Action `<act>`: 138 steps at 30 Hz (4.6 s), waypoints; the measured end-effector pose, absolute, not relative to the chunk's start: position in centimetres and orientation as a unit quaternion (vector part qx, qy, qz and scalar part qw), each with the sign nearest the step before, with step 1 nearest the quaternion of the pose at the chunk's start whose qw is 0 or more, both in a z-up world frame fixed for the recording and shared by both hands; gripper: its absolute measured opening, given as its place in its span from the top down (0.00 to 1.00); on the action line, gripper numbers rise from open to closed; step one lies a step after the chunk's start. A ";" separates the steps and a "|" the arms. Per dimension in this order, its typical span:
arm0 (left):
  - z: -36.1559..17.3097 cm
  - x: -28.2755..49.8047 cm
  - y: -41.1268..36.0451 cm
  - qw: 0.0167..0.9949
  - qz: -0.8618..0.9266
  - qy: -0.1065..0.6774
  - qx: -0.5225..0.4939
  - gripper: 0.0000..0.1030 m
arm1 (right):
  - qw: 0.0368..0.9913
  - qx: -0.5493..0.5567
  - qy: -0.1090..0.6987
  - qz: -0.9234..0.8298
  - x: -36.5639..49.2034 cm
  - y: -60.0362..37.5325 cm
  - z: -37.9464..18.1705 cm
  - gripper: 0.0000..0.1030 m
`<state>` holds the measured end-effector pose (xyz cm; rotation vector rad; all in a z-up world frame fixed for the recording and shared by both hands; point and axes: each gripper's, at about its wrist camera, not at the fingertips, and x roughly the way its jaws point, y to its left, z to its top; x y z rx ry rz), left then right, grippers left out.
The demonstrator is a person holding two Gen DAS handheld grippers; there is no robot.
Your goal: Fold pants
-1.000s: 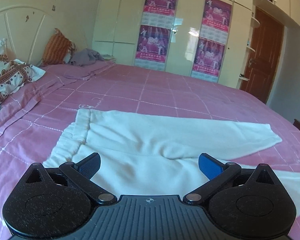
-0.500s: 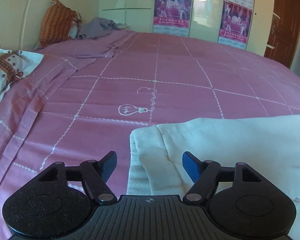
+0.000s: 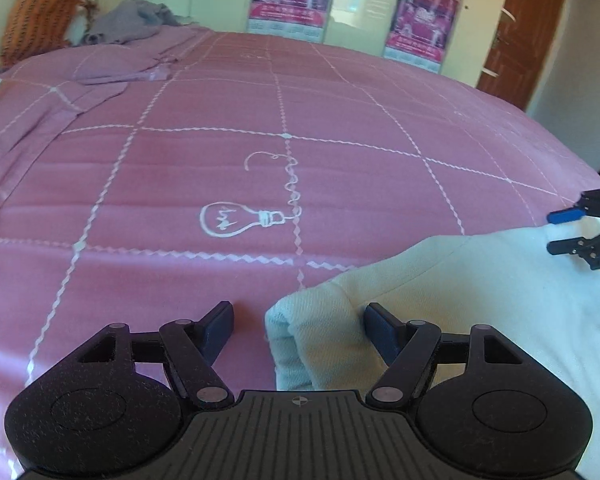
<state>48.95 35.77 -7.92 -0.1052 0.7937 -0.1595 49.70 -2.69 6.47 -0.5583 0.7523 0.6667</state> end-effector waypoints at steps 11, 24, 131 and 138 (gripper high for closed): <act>-6.1 46.1 34.0 0.941 -0.084 0.326 -0.026 0.81 | 0.848 -0.251 0.350 0.308 48.0 -3.4 7.4 0.93; -0.1 24.4 28.2 0.967 -0.092 0.203 0.127 0.82 | 0.898 -0.292 0.168 0.283 23.1 -8.7 15.1 0.93; -2.4 14.9 23.8 0.897 0.081 0.425 -0.090 0.78 | 0.904 0.154 0.399 -0.006 12.1 -27.7 9.0 0.70; -2.4 14.8 24.0 0.896 0.085 0.423 -0.105 0.78 | 0.905 0.058 0.420 -0.036 19.5 -27.0 9.6 0.62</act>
